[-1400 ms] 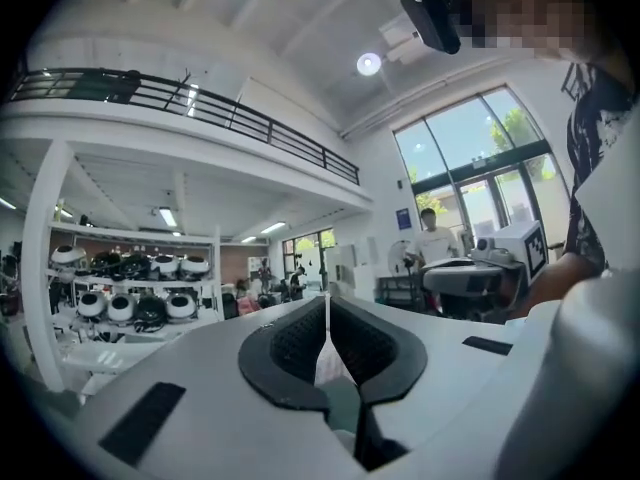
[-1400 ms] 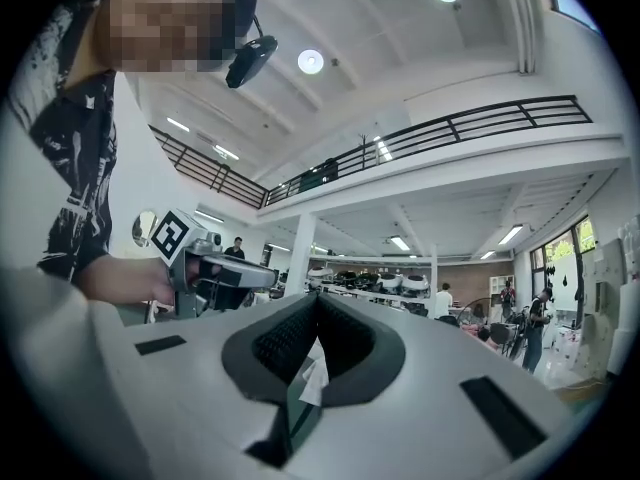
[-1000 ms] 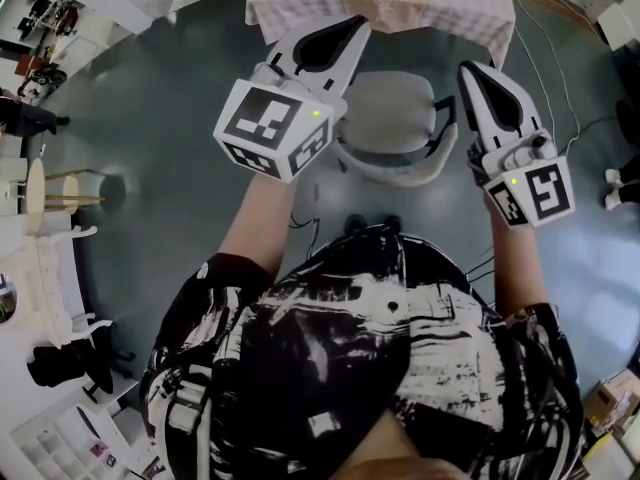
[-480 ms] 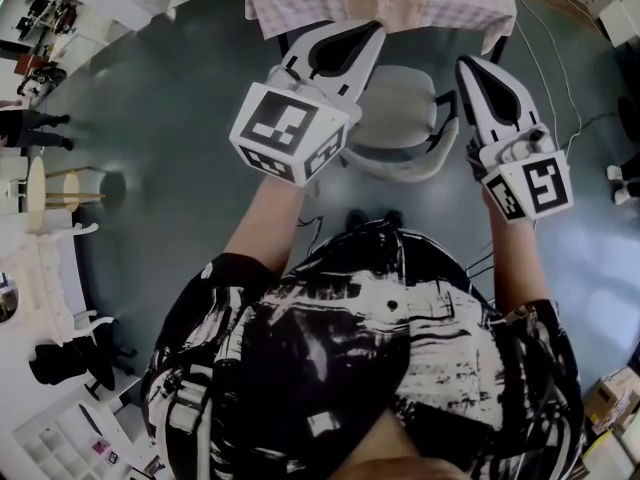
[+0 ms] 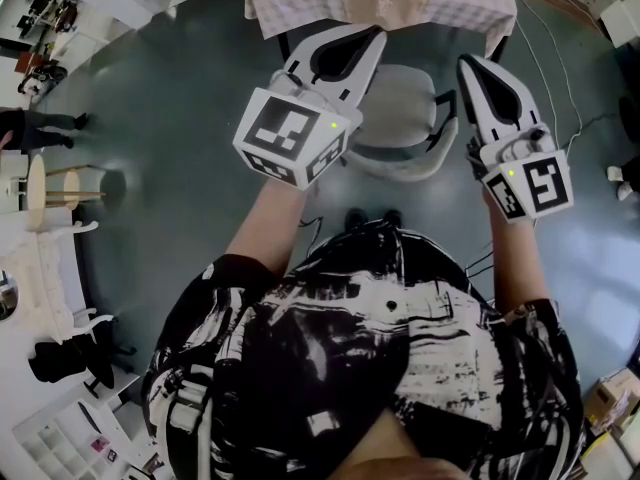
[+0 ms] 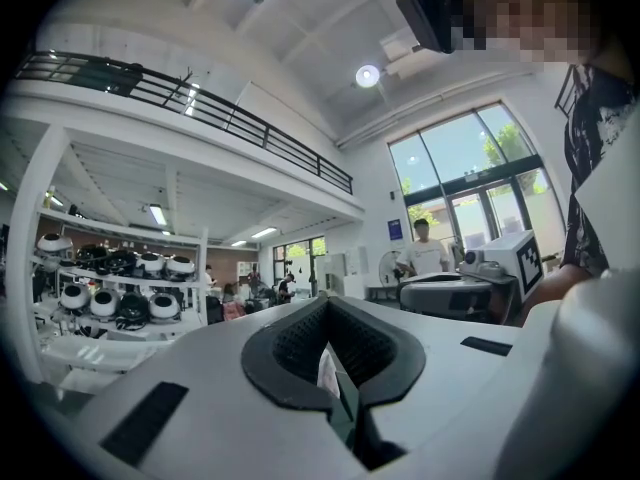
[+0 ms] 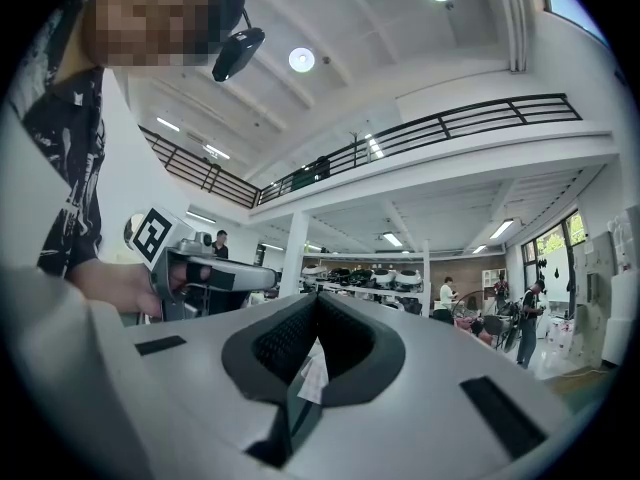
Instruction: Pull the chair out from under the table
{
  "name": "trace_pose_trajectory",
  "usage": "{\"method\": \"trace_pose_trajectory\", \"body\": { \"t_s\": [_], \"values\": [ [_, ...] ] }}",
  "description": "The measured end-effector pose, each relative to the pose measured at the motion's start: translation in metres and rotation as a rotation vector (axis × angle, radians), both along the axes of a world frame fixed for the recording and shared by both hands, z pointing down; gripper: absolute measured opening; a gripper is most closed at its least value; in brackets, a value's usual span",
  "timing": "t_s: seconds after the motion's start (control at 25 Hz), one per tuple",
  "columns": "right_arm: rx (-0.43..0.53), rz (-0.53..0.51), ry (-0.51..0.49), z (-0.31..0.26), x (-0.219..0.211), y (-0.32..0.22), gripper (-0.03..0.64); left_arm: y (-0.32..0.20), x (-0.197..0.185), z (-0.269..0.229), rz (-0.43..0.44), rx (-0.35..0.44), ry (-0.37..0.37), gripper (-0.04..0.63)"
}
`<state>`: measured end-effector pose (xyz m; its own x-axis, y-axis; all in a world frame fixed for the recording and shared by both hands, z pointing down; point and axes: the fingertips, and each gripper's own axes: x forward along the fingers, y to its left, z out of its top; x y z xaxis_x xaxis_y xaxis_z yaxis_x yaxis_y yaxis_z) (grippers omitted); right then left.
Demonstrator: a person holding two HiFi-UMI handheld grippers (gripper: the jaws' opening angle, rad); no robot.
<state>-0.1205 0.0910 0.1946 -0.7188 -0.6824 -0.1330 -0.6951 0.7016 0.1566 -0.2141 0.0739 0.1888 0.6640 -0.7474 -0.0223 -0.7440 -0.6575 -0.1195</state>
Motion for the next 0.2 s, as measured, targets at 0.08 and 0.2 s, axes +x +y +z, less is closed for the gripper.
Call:
{"method": "trace_pose_trajectory", "body": {
  "t_s": [0.08,0.2],
  "values": [
    [-0.001,0.001,-0.001,-0.0033,0.0010,0.0004,0.000,0.0014,-0.0009,-0.0028,-0.008,0.001,-0.002,0.000],
    [-0.002,0.001,-0.006,-0.0061,0.0019,0.0024,0.000,0.0042,-0.0026,-0.0042,-0.018,0.002,-0.005,0.000]
  ]
}}
